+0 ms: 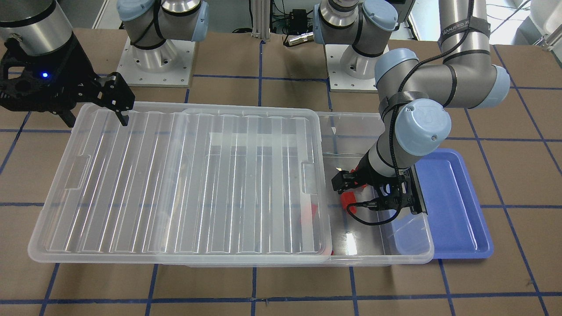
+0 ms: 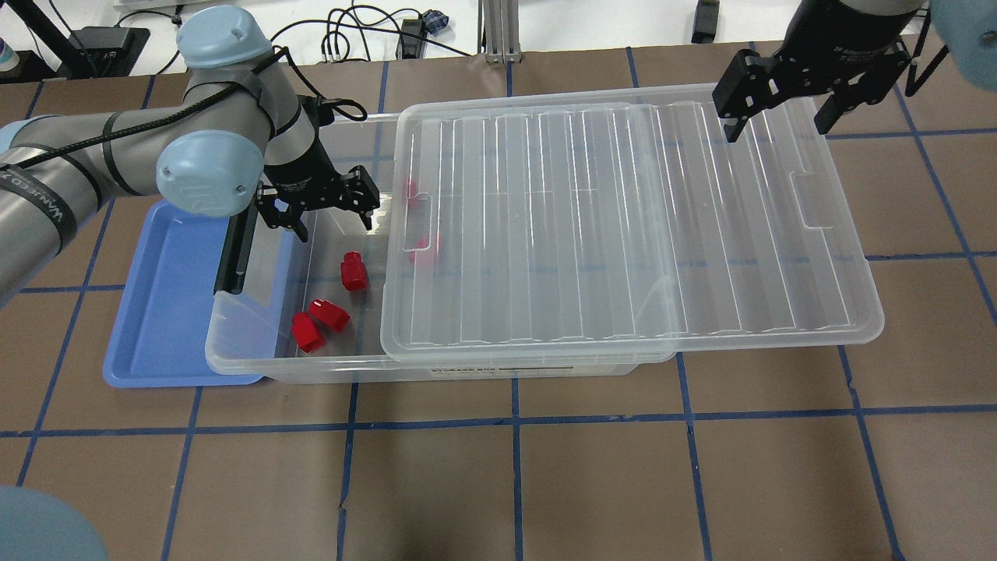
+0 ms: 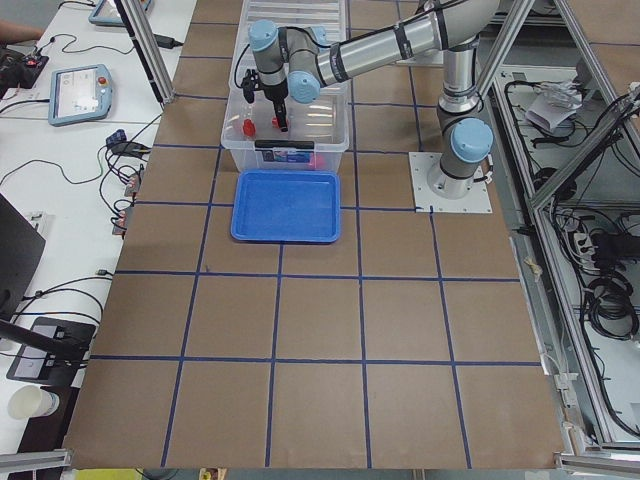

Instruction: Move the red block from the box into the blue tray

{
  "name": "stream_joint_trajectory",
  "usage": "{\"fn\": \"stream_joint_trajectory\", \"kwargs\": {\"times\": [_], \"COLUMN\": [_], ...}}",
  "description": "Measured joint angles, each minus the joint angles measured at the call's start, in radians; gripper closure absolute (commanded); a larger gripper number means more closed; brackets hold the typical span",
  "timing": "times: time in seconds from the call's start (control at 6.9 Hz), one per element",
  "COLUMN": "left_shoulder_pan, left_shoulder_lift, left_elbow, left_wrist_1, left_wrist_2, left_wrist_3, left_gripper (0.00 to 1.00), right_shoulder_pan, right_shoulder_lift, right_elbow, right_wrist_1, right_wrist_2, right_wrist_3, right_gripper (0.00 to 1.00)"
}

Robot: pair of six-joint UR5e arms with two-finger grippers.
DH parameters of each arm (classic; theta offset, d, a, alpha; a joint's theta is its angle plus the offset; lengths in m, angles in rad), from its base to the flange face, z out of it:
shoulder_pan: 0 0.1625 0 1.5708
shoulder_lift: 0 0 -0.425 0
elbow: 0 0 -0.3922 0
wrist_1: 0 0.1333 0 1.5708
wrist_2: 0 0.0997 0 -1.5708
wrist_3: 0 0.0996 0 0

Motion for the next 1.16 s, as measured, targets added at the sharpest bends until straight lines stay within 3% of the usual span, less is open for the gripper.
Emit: {"fn": "stream_joint_trajectory", "kwargs": {"times": [0.58,1.16], "left_shoulder_pan": [0.004,0.01], "left_shoulder_lift": [-0.014,-0.061], "left_elbow": [-0.012,-0.067], "left_wrist_1": [0.006,0.105], "left_wrist_2": [0.01,0.026], "left_wrist_3": [-0.003,-0.035], "left_gripper": [0.0,0.0], "right_shoulder_pan": [0.006,0.006], "right_shoulder_lift": [0.0,0.0], "right_elbow": [-0.001,0.001], "right_wrist_1": [0.022,0.02], "right_wrist_2": [0.001,0.002], "right_wrist_3": [0.009,0.011], "right_gripper": [0.0,0.0]}}
